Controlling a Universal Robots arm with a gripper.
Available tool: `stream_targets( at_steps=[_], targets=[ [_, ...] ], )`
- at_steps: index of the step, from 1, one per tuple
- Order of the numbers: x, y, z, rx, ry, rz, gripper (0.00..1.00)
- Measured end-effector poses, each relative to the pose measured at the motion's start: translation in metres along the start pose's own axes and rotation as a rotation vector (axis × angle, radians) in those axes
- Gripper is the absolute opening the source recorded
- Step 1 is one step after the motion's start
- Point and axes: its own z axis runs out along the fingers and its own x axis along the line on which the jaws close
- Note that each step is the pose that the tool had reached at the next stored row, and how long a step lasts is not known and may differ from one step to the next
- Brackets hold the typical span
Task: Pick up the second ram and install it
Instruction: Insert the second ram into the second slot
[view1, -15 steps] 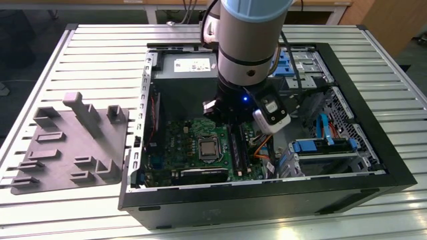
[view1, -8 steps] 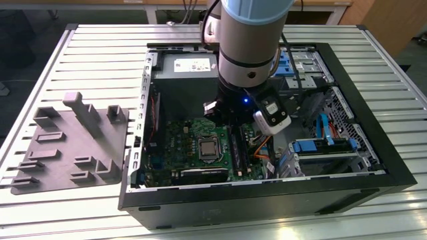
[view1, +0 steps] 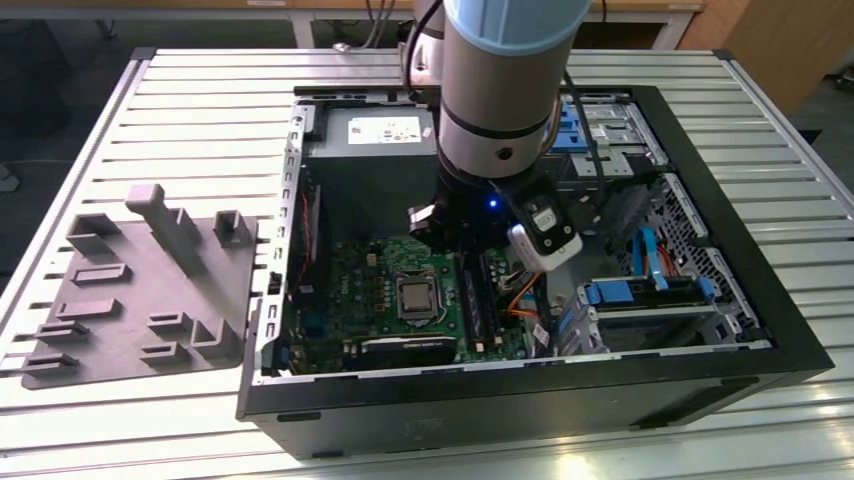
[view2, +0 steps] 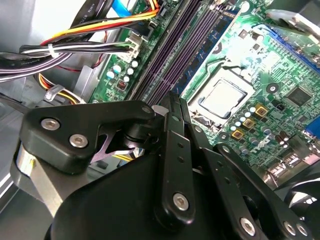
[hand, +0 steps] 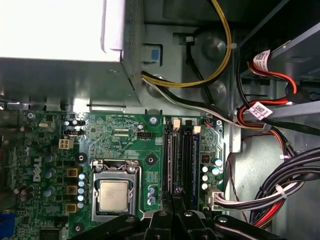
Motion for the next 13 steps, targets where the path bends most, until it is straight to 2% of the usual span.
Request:
stream_targets(
  at_steps=[13],
  targets=[
    [-0.0023, -0.0002, 0.0033, 0.0002, -0.0001, 0.003, 0.12]
  ],
)
